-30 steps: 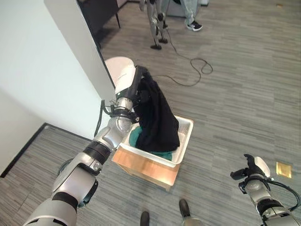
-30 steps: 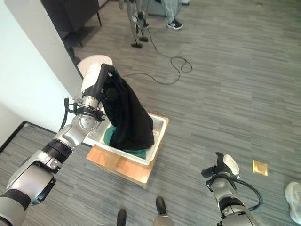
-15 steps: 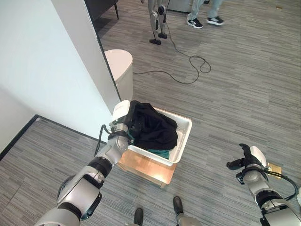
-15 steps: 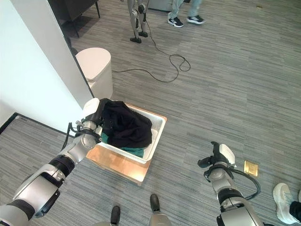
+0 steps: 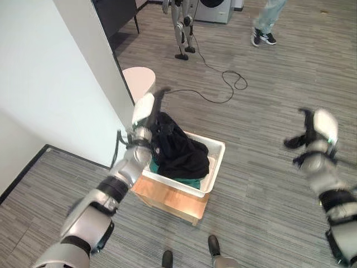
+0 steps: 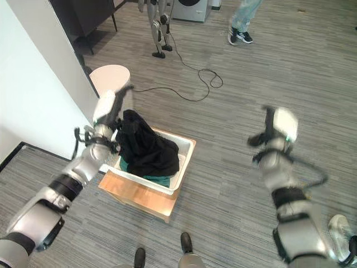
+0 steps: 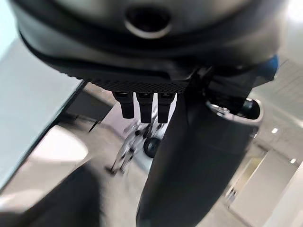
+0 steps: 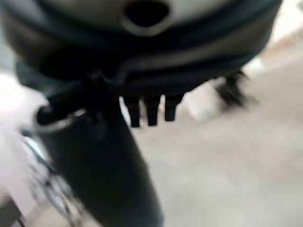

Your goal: Pick up bed clothes into laundry basket.

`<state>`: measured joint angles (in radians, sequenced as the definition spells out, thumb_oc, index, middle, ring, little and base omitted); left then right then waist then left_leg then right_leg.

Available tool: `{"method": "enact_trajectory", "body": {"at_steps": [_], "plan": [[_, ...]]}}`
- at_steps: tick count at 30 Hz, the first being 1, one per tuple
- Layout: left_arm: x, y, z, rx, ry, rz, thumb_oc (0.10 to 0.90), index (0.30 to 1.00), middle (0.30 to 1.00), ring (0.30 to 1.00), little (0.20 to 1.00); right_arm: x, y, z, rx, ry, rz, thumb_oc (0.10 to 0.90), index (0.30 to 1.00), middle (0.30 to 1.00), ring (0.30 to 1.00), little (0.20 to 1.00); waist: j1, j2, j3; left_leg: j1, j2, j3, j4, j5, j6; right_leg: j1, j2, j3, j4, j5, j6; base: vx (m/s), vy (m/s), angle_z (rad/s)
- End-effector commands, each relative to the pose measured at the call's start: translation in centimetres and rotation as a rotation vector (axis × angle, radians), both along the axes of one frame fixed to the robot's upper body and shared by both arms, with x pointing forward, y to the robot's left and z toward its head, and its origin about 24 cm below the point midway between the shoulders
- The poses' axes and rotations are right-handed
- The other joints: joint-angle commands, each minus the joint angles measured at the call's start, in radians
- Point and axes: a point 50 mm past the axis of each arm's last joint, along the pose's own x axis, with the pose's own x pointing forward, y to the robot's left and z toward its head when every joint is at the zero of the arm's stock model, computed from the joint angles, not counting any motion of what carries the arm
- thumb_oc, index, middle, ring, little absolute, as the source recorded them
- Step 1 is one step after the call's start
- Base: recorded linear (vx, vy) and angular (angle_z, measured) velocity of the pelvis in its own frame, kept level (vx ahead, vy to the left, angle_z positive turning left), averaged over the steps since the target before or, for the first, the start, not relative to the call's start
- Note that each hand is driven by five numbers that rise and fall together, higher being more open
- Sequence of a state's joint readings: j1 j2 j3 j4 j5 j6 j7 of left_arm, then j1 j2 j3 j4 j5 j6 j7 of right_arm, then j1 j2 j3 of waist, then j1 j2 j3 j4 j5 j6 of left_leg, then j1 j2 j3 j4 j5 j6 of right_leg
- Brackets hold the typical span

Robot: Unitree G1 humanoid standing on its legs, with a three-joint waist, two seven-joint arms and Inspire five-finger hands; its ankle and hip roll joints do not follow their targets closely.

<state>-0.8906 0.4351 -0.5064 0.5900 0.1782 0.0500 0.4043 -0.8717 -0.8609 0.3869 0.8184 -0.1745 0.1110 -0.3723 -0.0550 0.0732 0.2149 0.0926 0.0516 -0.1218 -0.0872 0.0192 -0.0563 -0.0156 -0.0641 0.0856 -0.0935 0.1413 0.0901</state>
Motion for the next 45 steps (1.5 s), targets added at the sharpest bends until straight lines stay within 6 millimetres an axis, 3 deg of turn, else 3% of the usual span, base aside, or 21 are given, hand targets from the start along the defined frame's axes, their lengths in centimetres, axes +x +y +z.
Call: {"method": "enact_trajectory", "body": {"at_steps": [1, 7, 10, 14, 15, 16, 17, 18, 19, 21, 22, 23, 24, 26, 33, 35, 39, 40, 41, 42, 45], "plan": [[0.4, -1.6, 11.1, 0.050, -0.352, -0.057, 0.800, 0.900, 0.900, 0.900, 0.900, 0.8, 2.2, 8.9, -0.145, -0.231, 0.085, 0.800, 0.900, 0.900, 0.900, 0.900, 0.062, -0.072, -0.121, -0.045, -0.004, -0.013, 0.000, -0.022, -0.031, 0.117, -0.011, -0.116, 0.006, -0.188, 0.052, -0.05, -0.017, 0.00], [-0.5, -1.8, 14.4, 0.069, -0.479, -0.051, 0.800, 0.900, 0.900, 0.900, 0.900, 1.9, 6.1, 11.9, -0.178, -0.289, 0.201, 0.800, 0.900, 0.900, 0.900, 0.900, 0.101, -0.073, -0.126, -0.056, -0.002, -0.039, 0.000, -0.002, -0.047, 0.125, -0.019, -0.152, 0.006, -0.180, 0.049, -0.02, -0.040, 0.17], [-2.8, -1.9, 14.2, -0.050, -0.579, -0.131, 0.800, 0.900, 0.900, 0.900, 0.900, 2.3, 9.4, 10.4, -0.188, -0.277, 0.334, 0.800, 0.900, 0.900, 0.900, 0.900, 0.158, -0.079, -0.123, -0.059, -0.001, -0.083, 0.000, -0.004, -0.061, 0.148, -0.020, -0.198, 0.006, -0.201, 0.038, 0.00, -0.091, 0.42], [-5.9, 0.4, 10.0, -0.188, -0.591, -0.146, 0.800, 0.900, 0.900, 0.900, 0.900, 1.7, 12.3, 5.7, -0.151, -0.240, 0.479, 0.800, 0.900, 0.900, 0.900, 0.900, 0.238, -0.073, -0.098, -0.096, -0.009, -0.161, 0.015, 0.036, -0.071, 0.166, -0.017, -0.258, 0.006, -0.206, 0.017, -0.07, -0.113, 0.65], [-7.5, 3.1, 6.8, -0.224, -0.556, -0.061, 0.800, 0.900, 0.900, 0.900, 0.900, 0.9, 13.4, 3.9, -0.123, -0.247, 0.538, 0.800, 0.900, 0.900, 0.900, 0.900, 0.285, -0.064, -0.071, -0.119, -0.015, -0.192, 0.040, 0.036, -0.079, 0.171, -0.010, -0.275, 0.006, -0.222, 0.004, -0.16, -0.148, 0.70], [-9.5, 6.3, 5.1, -0.221, -0.549, 0.053, 0.800, 0.900, 0.900, 0.900, 0.900, -2.3, 17.5, 8.0, -0.089, -0.485, 0.713, 0.800, 0.900, 0.900, 0.900, 0.900, 0.294, -0.057, -0.062, -0.140, -0.023, -0.198, 0.065, 0.049, -0.078, 0.164, -0.005, -0.274, 0.006, -0.204, 0.001, -0.09, -0.120, 0.48], [-9.6, 6.4, 4.9, -0.217, -0.541, 0.056, 0.800, 0.900, 0.900, 0.900, 0.900, -2.4, 17.6, 7.8, -0.085, -0.476, 0.714, 0.800, 0.900, 0.900, 0.900, 0.900, 0.290, -0.062, -0.073, -0.138, -0.023, -0.200, 0.063, 0.041, -0.079, 0.165, -0.004, -0.276, 0.006, -0.214, 0.000, -0.10, -0.064, 0.38], [-12.2, 10.6, 2.3, -0.209, -0.521, 0.238, 0.800, 0.900, 0.900, 0.900, 0.900, -5.8, 16.8, 2.1, -0.010, -0.401, 0.803, 0.800, 0.900, 0.900, 0.900, 0.900, 0.285, -0.050, -0.058, -0.148, -0.019, -0.191, 0.077, 0.044, -0.080, 0.158, 0.002, -0.269, 0.006, -0.213, -0.002, 0.00, -0.070, 0.36], [-14.1, 12.3, 0.5, -0.161, -0.481, 0.331, 0.800, 0.900, 0.900, 0.900, 0.900, -7.5, 15.6, -0.3, -0.037, -0.324, 0.810, 0.800, 0.900, 0.900, 0.900, 0.900, 0.287, -0.049, -0.056, -0.154, -0.019, -0.187, 0.089, 0.036, -0.082, 0.157, 0.006, -0.264, 0.006, -0.224, -0.004, -0.16, -0.064, 0.34], [-15.1, 13.3, -0.2, -0.145, -0.476, 0.388, 0.800, 0.900, 0.900, 0.900, 0.900, -9.5, 15.2, -1.8, -0.024, -0.292, 0.847, 0.800, 0.900, 0.900, 0.900, 0.900, 0.292, -0.051, -0.038, -0.183, -0.026, -0.181, 0.126, 0.037, -0.086, 0.153, 0.002, -0.264, 0.006, -0.222, -0.005, -0.10, -0.037, 0.27], [-15.9, 14.4, -1.4, -0.135, -0.443, 0.456, 0.800, 0.900, 0.900, 0.900, 0.900, -10.9, 15.4, -2.0, -0.025, -0.298, 0.884, 0.800, 0.900, 0.900, 0.900, 0.900, 0.296, -0.054, -0.024, -0.221, -0.034, -0.154, 0.170, 0.032, -0.091, 0.149, -0.010, -0.277, 0.006, -0.220, -0.004, -0.26, -0.025, 0.31], [-16.7, 15.3, -2.5, -0.129, -0.425, 0.524, 0.800, 0.900, 0.900, 0.900, 0.900, -11.7, 16.2, -2.5, -0.049, -0.281, 0.930, 0.800, 0.900, 0.900, 0.900, 0.900, 0.282, -0.063, -0.003, -0.234, 0.007, 0.018, 0.257, -0.034, -0.064, 0.130, -0.048, -0.342, 0.006, -0.217, -0.004, -0.34, 0.010, 0.54], [-16.8, 15.3, -2.5, -0.128, -0.425, 0.527, 0.800, 0.900, 0.900, 0.900, 0.900, -11.7, 16.3, -2.5, -0.049, -0.280, 0.932, 0.800, 0.900, 0.900, 0.900, 0.900, 0.280, -0.064, -0.008, -0.246, 0.004, 0.020, 0.265, -0.031, -0.061, 0.122, -0.050, -0.341, 0.006, -0.210, -0.003, -0.38, -0.009, 1.03], [-18.0, 15.7, -3.6, -0.097, -0.408, 0.577, 0.800, 0.900, 0.900, 0.900, 0.900, -12.4, 18.2, -2.4, -0.027, -0.327, 1.009, 0.800, 0.900, 0.900, 0.900, 0.900, 0.257, -0.068, -0.024, -0.172, 0.079, 0.192, 0.362, -0.104, -0.048, 0.105, -0.080, -0.431, 0.006, -0.192, -0.006, -0.21, -0.017, 1.11], [-16.7, 13.6, -2.4, -0.095, -0.460, 0.468, 0.800, 0.900, 0.900, 0.900, 0.900, -12.8, 19.2, -1.6, -0.052, -0.421, 1.019, 0.800, 0.900, 0.900, 0.900, 0.900, 0.135, -0.075, -0.091, 0.051, 0.262, 0.631, 0.414, -0.126, -0.083, 0.126, -0.112, -0.731, 0.026, -0.203, -0.051, -0.13, -0.012, 1.25], [-16.2, 12.2, -2.1, -0.160, -0.457, 0.373, 0.800, 0.900, 0.900, 0.900, 0.900, -12.8, 19.0, -1.2, -0.055, -0.459, 0.997, 0.800, 0.900, 0.900, 0.900, 0.900, 0.104, -0.074, -0.099, 0.067, 0.281, 0.705, 0.398, -0.115, -0.089, 0.141, -0.123, -0.834, 0.047, -0.212, -0.070, -0.18, 0.077, 1.92], [-16.3, 11.1, -2.7, -0.307, -0.403, 0.285, 0.800, 0.900, 0.900, 0.900, 0.900, -12.1, 18.7, -1.1, -0.050, -0.458, 0.950, 0.800, 0.900, 0.900, 0.900, 0.900, 0.085, -0.050, -0.115, 0.081, 0.178, 0.650, 0.222, -0.164, -0.046, 0.128, -0.181, -0.909, 0.148, -0.184, -0.040, 0.02, 0.314, 1.84], [-16.3, 9.9, -2.8, -0.447, -0.398, 0.209, 0.800, 0.900, 0.900, 0.900, 0.900, -11.4, 19.6, -0.7, -0.080, -0.455, 0.949, 0.800, 0.900, 0.900, 0.900, 0.900, 0.085, -0.032, -0.089, 0.115, 0.109, 0.579, 0.111, -0.173, 0.008, 0.048, -0.321, -0.874, 0.397, -0.110, 0.051, 0.07, 0.446, 1.78], [-16.3, 9.5, -2.9, -0.509, -0.406, 0.197, 0.800, 0.900, 0.900, 0.900, 0.900, -11.2, 20.1, -0.5, -0.079, -0.465, 0.961, 0.800, 0.900, 0.900, 0.900, 0.900, 0.077, -0.038, -0.073, 0.120, 0.092, 0.543, 0.087, -0.172, 0.019, -0.004, -0.366, -0.785, 0.467, -0.053, 0.115, -0.03, 0.425, 1.12], [-16.1, 9.1, -2.8, -0.549, -0.414, 0.171, 0.800, 0.900, 0.900, 0.900, 0.900, -11.1, 20.3, -0.4, -0.080, -0.476, 0.960, 0.800, 0.900, 0.900, 0.900, 0.900, 0.069, -0.043, -0.061, 0.100, 0.090, 0.524, 0.071, -0.138, 0.024, -0.042, -0.349, -0.694, 0.474, -0.048, 0.107, -0.13, 0.049, 1.28], [-15.4, 8.0, -2.3, -0.624, -0.411, 0.076, 0.800, 0.900, 0.900, 0.900, 0.900, -10.5, 20.1, -0.4, -0.098, -0.468, 0.931, 0.800, 0.900, 0.900, 0.900, 0.900, 0.069, -0.050, -0.061, 0.068, 0.072, 0.357, 0.012, -0.095, 0.008, -0.089, -0.183, -0.338, 0.367, -0.177, 0.098, -0.03, -0.043, 1.32]]}}
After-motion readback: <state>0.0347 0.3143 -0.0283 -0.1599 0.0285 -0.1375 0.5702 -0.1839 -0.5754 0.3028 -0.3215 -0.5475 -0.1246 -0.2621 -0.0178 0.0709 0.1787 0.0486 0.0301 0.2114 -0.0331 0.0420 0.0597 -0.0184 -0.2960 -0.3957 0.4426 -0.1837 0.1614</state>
